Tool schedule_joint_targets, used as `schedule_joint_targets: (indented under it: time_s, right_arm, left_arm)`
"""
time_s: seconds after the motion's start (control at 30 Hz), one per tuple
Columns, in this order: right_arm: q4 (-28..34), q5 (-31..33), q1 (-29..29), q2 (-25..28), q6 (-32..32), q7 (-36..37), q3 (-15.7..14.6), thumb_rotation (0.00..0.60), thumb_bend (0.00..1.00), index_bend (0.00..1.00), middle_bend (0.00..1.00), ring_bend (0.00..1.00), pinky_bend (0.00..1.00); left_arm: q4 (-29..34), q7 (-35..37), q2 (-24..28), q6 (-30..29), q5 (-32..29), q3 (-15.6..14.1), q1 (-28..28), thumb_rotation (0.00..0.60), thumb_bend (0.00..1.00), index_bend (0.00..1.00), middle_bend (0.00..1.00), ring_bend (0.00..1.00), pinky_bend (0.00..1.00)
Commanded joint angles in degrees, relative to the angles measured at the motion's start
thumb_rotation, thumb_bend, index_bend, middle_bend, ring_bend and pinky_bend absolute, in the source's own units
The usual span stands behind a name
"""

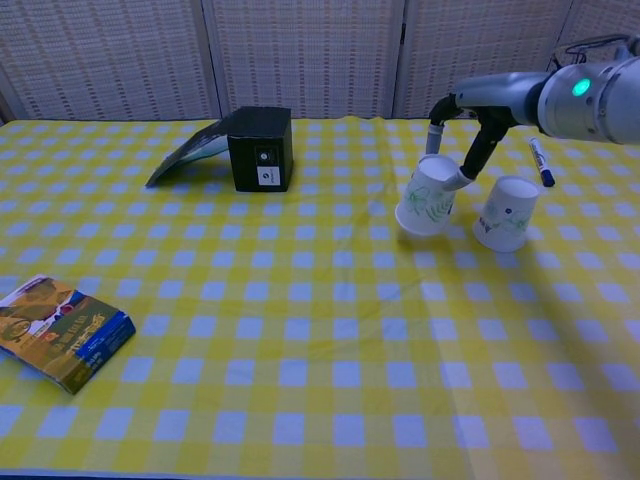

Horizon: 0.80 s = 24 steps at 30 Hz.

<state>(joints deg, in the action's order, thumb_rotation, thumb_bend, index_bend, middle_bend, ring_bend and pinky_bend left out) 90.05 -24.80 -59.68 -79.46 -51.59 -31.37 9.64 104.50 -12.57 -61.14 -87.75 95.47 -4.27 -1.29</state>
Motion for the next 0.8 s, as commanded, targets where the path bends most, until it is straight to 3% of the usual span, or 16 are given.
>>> schedule_joint_targets:
  time_s: [0.03,0.37,0.5,0.57,0.8]
  right_arm:
    - [-2.36,2.92,-1.66,-2.40,0.10,-2.18,-0.34,0.600,0.24,0.41,0.03,0.00,0.00]
    - [-5.74,8.98,-3.30,-4.63,2.37,-5.05,-0.93,0.600,0.22,0.38,0.02,0.00,0.00]
    - [-4.54,8.88,-3.01,-2.72,4.20,-3.65,-0.23,0.600,0.20,0.08,0.00,0.00,0.00]
    - [-2.63,7.77,-2.72,-1.03,3.58,-3.10,0.09,0.600,0.19,0.01,0.00,0.00,0.00]
    - [10.90,0.92,0.39,8.55,-2.59,-0.55,1.48,0.600,0.18,0.00,0.00,0.00,0.00]
  left_arm:
    - [0.14,0.63,0.48,-0.73,0.59,-0.12,0.40,0.600,0.32,0.00,0.00,0.00,0.23]
    - [-0.10,1.51,0.78,-1.35,1.77,-0.14,0.64,0.600,0.32,0.00,0.00,0.00,0.23]
    - [-0.19,1.64,0.77,-1.36,1.80,-0.08,0.71,0.600,0.32,0.00,0.00,0.00,0.23]
    - [-0.26,1.58,0.70,-1.26,1.81,-0.06,0.70,0.600,0.32,0.00,0.00,0.00,0.23]
    - [-0.35,0.46,0.14,-0.45,1.47,0.09,0.53,0.600,0.32,0.00,0.00,0.00,0.23]
